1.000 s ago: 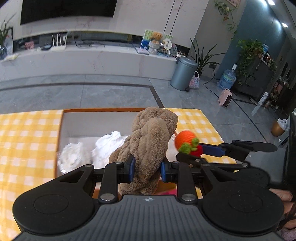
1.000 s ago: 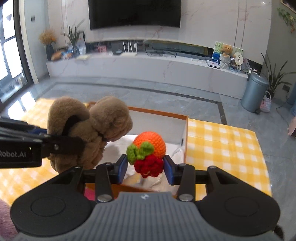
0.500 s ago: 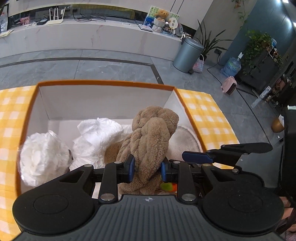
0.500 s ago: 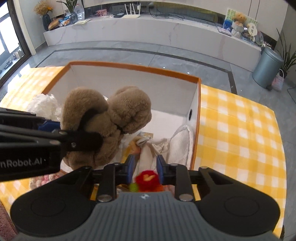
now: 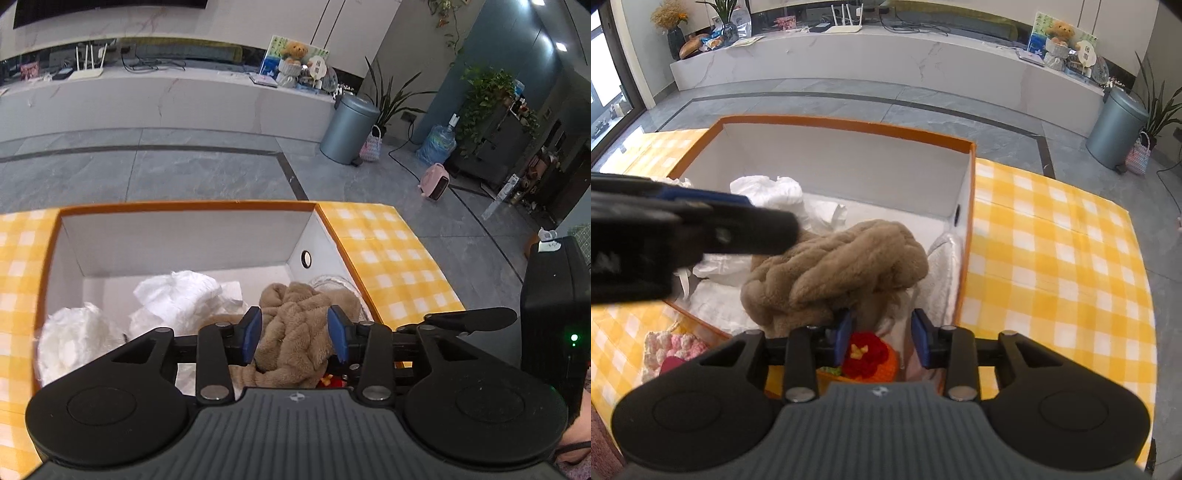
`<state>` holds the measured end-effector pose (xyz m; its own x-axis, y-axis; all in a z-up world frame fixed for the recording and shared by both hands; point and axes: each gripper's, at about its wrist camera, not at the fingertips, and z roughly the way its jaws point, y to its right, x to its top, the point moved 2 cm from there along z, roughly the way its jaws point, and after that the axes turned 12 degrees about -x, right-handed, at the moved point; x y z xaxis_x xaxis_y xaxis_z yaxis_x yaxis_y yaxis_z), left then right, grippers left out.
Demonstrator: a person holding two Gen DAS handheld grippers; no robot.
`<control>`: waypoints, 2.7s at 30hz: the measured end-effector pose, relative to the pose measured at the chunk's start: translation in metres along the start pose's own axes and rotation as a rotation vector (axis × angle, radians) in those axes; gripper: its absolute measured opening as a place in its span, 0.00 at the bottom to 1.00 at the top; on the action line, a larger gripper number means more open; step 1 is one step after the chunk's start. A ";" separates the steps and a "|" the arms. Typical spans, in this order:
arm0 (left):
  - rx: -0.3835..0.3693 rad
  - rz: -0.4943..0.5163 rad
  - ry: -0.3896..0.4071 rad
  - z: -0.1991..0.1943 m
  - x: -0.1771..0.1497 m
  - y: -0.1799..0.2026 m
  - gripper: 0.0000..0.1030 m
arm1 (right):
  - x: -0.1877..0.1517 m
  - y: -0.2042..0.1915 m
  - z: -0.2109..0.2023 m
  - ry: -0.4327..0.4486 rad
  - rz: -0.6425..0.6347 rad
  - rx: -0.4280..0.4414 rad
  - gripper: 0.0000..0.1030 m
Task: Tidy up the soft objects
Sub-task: 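Open both tools to drop the plush and strawberry into the box, withdraw, then move both tools toward the pink-and-white crocheted ball and yellow cloth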
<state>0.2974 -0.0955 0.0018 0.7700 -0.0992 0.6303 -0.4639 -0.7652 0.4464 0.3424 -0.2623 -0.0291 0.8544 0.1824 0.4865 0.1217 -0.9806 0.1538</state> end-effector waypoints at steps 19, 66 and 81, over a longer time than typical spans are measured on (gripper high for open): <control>0.210 0.088 0.121 -0.112 -0.038 0.023 0.44 | -0.040 -0.012 -0.102 0.180 0.073 0.011 0.64; 0.305 0.077 -0.080 -0.182 -0.217 -0.001 0.44 | -0.192 -0.141 -0.136 0.075 0.095 0.126 0.73; 0.268 -0.032 -0.203 -0.112 -0.186 -0.039 0.53 | -0.186 -0.146 -0.084 -0.046 0.124 0.089 0.73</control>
<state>0.1231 0.0244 -0.0621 0.8663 -0.1762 0.4674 -0.3272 -0.9072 0.2644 0.1234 -0.1470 -0.0701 0.8879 0.0582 0.4564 0.0567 -0.9982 0.0169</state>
